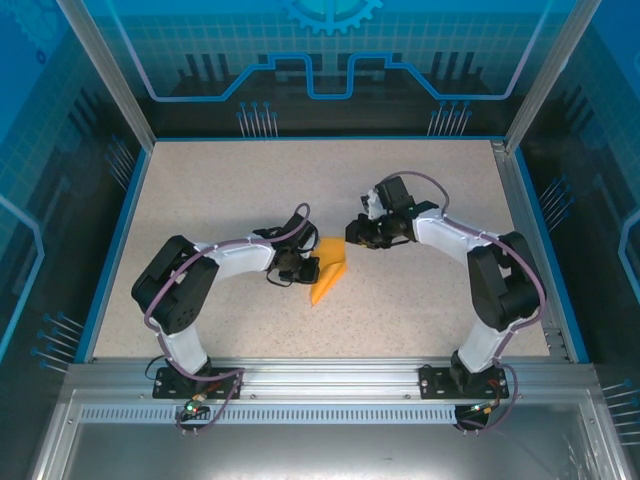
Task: Fold a paper plane with a square sheet of paper (pick it up from the middle)
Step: Third fold the triangle at the center of the table.
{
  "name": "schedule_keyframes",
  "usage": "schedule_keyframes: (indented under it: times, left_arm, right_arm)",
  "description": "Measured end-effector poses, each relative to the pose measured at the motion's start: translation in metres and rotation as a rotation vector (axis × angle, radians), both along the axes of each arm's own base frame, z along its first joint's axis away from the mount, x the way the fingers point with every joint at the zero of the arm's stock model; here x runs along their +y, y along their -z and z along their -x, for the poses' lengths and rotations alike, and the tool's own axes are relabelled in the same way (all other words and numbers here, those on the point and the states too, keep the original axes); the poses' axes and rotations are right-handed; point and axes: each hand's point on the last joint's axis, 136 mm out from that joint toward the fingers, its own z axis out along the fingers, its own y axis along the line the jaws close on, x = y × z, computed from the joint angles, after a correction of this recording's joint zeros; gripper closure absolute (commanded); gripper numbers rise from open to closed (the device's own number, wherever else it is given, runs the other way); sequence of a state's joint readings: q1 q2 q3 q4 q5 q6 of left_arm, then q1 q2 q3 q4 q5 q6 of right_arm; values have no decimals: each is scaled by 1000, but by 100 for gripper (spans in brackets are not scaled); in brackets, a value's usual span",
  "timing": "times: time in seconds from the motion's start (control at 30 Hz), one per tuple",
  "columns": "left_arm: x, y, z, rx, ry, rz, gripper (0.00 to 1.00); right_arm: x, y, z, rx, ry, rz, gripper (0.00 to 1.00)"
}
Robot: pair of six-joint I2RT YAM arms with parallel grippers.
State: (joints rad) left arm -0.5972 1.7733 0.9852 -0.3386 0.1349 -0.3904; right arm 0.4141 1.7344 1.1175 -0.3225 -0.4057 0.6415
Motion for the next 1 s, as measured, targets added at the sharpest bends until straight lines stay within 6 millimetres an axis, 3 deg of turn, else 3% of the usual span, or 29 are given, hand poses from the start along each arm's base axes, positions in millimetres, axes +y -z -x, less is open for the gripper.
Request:
schedule_keyframes:
  times: [0.17, 0.4, 0.63, 1.0]
  left_arm:
    - [0, 0, 0, -2, 5, 0, 88]
    - [0, 0, 0, -2, 6, -1, 87]
    - [0, 0, 0, -3, 8, -1, 87]
    - [-3, -5, -3, -15, 24, 5, 86]
  right_arm:
    - [7, 24, 3, 64, -18, 14, 85]
    - [40, 51, -12, 96, -84, 56, 86]
    - [37, 76, -16, 140, -88, 122, 88]
    - [36, 77, -17, 138, -93, 126, 89]
